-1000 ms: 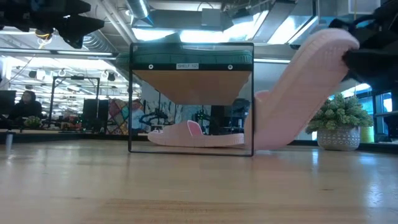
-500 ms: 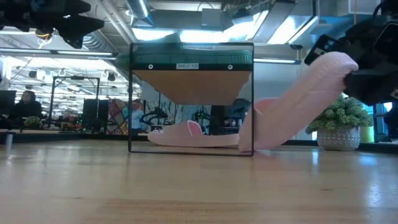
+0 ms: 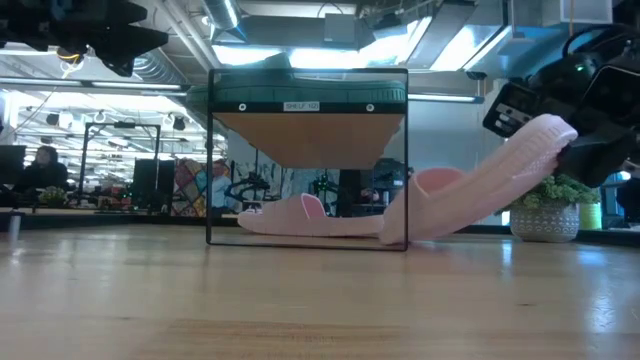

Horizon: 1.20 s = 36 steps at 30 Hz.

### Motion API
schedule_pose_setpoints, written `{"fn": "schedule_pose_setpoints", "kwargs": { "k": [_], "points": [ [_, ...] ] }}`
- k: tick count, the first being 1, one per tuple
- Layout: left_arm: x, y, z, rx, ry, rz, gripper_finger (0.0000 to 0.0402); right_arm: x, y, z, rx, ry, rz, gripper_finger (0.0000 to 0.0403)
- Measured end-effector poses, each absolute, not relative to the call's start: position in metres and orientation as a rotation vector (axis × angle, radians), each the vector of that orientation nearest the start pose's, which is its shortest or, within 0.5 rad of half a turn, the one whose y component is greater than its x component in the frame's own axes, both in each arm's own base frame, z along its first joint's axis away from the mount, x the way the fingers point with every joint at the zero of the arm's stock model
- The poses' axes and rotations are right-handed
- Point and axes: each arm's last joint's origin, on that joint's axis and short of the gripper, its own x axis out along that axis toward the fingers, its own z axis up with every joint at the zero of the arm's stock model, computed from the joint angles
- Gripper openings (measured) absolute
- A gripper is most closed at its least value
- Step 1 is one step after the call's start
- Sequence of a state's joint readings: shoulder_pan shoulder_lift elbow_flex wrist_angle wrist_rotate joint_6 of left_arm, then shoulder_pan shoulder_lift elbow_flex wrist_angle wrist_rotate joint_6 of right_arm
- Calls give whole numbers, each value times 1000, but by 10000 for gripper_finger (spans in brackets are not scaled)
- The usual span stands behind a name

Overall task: Pick and place slides into the shelf
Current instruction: Put the pink slipper under the shelf

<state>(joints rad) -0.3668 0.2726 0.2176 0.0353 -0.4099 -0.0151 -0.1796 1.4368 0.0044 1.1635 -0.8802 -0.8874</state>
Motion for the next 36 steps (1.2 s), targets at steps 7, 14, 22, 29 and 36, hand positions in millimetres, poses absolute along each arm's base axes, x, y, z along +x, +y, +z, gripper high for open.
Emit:
{"fn": "schedule_pose_setpoints", "kwargs": {
  "k": [7,14,22,29,36],
  "points": [
    [105,-28,219,20,18,44,216,157,-11,104,-764,-165,864,68],
    [105,-28,219,44,17,45,216,153,-13,97,-816,-184,916,68],
    [105,-28,219,44,16,46,216,169,-18,96,-832,-136,983,68],
    [105,-27,219,44,17,65,216,182,-26,102,-753,-68,974,83],
    [105,-27,219,39,17,65,216,182,-28,101,-801,-61,950,89]
  ]
}}
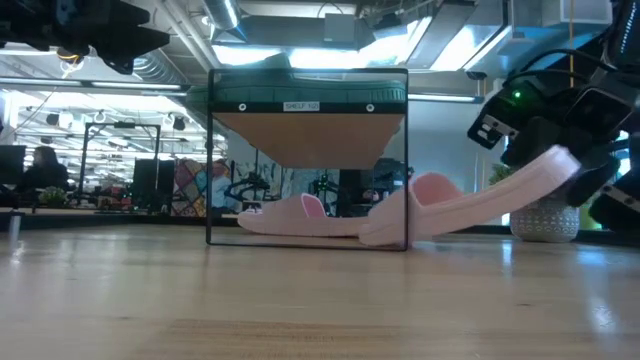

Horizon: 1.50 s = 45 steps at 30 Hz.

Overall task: Pick and place slides into the shelf
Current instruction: Put the pink slipper under the shelf

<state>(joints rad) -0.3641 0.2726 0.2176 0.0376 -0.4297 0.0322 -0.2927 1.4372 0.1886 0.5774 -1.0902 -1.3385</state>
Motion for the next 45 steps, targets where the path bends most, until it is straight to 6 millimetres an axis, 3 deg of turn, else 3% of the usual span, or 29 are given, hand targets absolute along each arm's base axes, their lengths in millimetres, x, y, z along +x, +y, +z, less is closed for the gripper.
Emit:
{"fn": "schedule_pose_setpoints", "kwargs": {
  "k": [12,22,45],
  "points": [
    [105,-27,219,43,18,65,216,181,-37,101,-825,-37,900,92],
    [105,-27,219,44,19,65,216,180,-37,99,-671,59,885,93],
    [104,-27,209,88,119,63,216,181,-36,100,-617,82,880,93]
  ]
}}
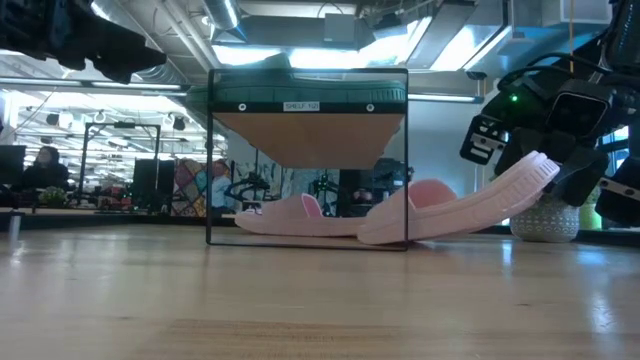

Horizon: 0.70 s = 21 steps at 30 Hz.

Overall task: Pick and place slides into the shelf
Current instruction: Put the pink slipper under the shelf

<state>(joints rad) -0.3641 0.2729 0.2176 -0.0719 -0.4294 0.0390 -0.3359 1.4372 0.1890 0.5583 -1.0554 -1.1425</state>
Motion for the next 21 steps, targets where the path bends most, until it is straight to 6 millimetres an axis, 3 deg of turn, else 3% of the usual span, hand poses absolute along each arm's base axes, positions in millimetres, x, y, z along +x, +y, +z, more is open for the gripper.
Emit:
{"fn": "schedule_pose_setpoints", "kwargs": {
  "k": [10,21],
  "points": [
    [104,-27,209,88,121,63,216,181,-37,100,-568,100,871,93],
    [104,-27,209,79,121,64,216,183,-37,103,-667,40,869,93]
  ]
}}
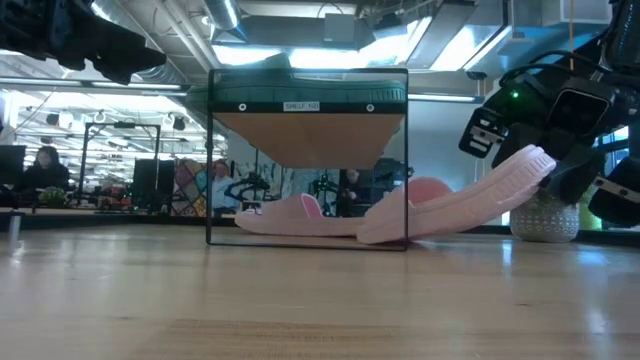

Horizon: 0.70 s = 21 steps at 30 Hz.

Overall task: Pick and place slides into the shelf
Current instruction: Put the pink slipper under the shelf

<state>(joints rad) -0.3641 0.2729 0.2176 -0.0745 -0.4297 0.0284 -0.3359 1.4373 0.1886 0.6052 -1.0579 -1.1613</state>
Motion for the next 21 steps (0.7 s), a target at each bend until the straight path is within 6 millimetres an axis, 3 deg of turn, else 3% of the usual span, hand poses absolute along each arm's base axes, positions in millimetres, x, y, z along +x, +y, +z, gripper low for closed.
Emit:
{"fn": "schedule_pose_setpoints", "kwargs": {
  "k": [21],
  "points": [
    [104,-27,209,79,119,64,216,183,-38,102,-963,-67,865,93]
  ]
}}
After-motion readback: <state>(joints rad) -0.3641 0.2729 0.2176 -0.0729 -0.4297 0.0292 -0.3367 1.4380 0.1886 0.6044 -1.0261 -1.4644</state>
